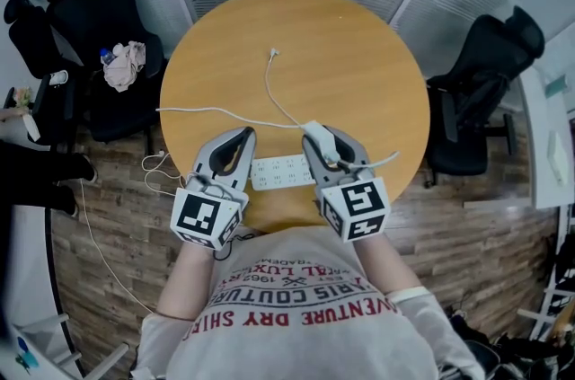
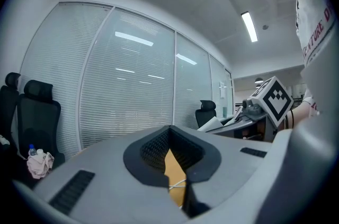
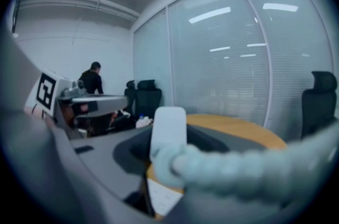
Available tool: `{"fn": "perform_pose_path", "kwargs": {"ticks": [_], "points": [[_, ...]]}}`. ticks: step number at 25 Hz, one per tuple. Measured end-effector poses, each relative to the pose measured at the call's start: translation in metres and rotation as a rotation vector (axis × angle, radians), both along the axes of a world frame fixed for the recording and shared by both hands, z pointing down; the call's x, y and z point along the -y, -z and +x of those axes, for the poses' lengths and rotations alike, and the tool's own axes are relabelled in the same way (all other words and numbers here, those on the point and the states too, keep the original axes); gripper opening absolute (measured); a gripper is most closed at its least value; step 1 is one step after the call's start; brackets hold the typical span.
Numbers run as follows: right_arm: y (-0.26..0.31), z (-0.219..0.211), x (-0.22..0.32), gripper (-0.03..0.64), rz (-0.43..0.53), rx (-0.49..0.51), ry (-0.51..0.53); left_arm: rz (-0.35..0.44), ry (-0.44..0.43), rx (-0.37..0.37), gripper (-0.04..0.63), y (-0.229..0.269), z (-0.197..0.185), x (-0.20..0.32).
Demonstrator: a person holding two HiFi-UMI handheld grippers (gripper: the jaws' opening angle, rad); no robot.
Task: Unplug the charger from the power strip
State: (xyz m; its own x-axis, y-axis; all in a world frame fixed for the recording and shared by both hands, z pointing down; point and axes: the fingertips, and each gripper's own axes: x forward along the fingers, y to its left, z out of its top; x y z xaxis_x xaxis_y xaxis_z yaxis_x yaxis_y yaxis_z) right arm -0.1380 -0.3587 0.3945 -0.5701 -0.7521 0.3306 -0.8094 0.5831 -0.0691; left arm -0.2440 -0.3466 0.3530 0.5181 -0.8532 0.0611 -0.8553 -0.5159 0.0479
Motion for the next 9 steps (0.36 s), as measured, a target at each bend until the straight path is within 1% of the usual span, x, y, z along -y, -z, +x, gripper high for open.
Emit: {"fn": "perform_pose_path", "kwargs": {"ticks": [9], "points": [[0.0024,0.0026,0.0036,0.155,0.013,0.007,-0.001,-0.03,0.0,0.027,0.031,-0.0063,0.0021,0.005]]}}
